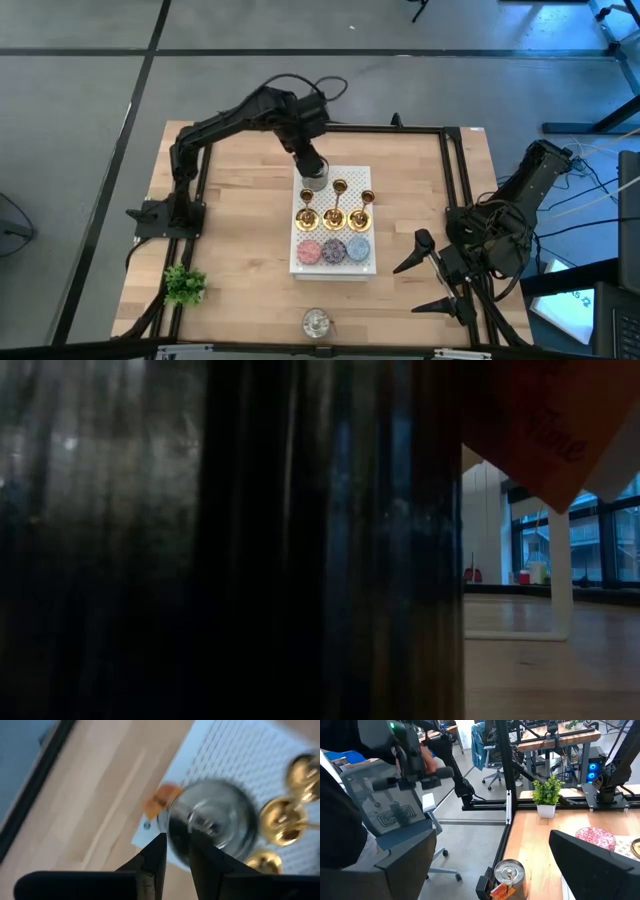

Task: Pick & Place candle stick holders
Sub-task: Put the left silver scented candle on the shelf, then put the silver scented candle on the shelf aligned with the other silver scented candle

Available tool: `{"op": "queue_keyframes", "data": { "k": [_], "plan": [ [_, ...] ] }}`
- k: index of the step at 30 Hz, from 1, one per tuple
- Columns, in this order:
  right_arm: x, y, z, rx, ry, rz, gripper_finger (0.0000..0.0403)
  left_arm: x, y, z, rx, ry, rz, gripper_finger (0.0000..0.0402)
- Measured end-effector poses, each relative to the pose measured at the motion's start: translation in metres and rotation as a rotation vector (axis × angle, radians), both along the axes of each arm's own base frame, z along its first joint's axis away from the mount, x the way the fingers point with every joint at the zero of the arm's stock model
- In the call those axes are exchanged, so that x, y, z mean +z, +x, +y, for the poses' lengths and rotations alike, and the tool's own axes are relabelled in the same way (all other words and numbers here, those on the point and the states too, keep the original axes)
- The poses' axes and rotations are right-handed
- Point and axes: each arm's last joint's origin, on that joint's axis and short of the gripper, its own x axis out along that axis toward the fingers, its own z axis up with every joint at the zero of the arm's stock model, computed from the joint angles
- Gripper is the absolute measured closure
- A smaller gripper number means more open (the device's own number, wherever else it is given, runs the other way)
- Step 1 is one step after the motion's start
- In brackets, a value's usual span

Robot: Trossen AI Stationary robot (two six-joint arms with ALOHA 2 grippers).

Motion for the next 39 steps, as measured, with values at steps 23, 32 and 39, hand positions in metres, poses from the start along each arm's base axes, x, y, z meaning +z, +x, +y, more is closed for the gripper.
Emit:
{"op": "queue_keyframes", "data": {
  "k": [23, 32, 39],
  "plan": [
    [0.004, 0.0, 0.001, -0.027, 0.227, 0.063, 0.0013, 0.13, -0.12, -0.062, 0.02, 0.056, -0.547, 0.03],
    [0.016, 0.003, 0.009, 0.088, 0.396, 0.003, 0.0013, 0.109, -0.099, -0.153, -0.141, -0.011, -0.46, 0.03],
    [0.015, 0.006, 0.014, 0.136, 0.405, -0.004, 0.0012, 0.074, -0.084, -0.213, -0.085, -0.022, -0.425, 0.03]
  ]
}}
